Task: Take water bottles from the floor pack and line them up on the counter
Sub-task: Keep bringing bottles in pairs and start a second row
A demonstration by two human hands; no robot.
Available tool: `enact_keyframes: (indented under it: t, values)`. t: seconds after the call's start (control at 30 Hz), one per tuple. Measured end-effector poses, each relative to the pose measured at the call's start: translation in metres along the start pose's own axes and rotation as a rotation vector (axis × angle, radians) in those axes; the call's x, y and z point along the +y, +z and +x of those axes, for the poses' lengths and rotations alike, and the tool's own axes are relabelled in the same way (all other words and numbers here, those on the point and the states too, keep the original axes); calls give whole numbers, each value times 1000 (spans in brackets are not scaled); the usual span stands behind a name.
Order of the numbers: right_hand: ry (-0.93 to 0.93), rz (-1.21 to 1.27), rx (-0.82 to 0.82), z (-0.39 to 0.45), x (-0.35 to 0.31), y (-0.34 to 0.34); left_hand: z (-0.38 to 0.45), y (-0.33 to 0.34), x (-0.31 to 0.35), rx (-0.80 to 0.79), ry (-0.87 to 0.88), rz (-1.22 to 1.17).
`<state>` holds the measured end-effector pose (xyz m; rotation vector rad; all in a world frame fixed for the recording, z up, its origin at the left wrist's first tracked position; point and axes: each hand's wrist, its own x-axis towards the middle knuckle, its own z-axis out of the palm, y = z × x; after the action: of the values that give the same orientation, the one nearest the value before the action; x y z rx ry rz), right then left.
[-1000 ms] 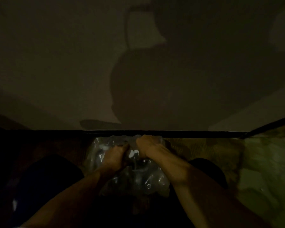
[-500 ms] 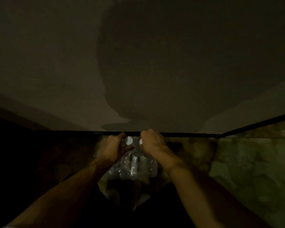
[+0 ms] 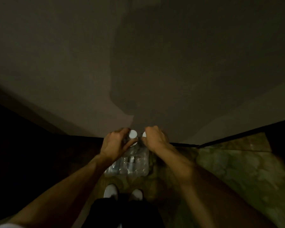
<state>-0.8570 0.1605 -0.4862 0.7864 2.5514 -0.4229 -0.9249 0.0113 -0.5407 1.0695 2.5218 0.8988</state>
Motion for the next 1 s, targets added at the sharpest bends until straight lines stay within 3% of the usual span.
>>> enact_keyframes:
  t: [0.23, 0.7, 1.0]
  values:
    - [-76, -78, 2, -35, -28, -97, 20, -79, 41, 102, 85, -161]
    - [-163, 60, 433, -124, -81, -215, 8, -208, 111, 448, 271, -253]
    - [-332, 178, 649, -223, -99, -259, -56, -272, 186, 609, 289, -514]
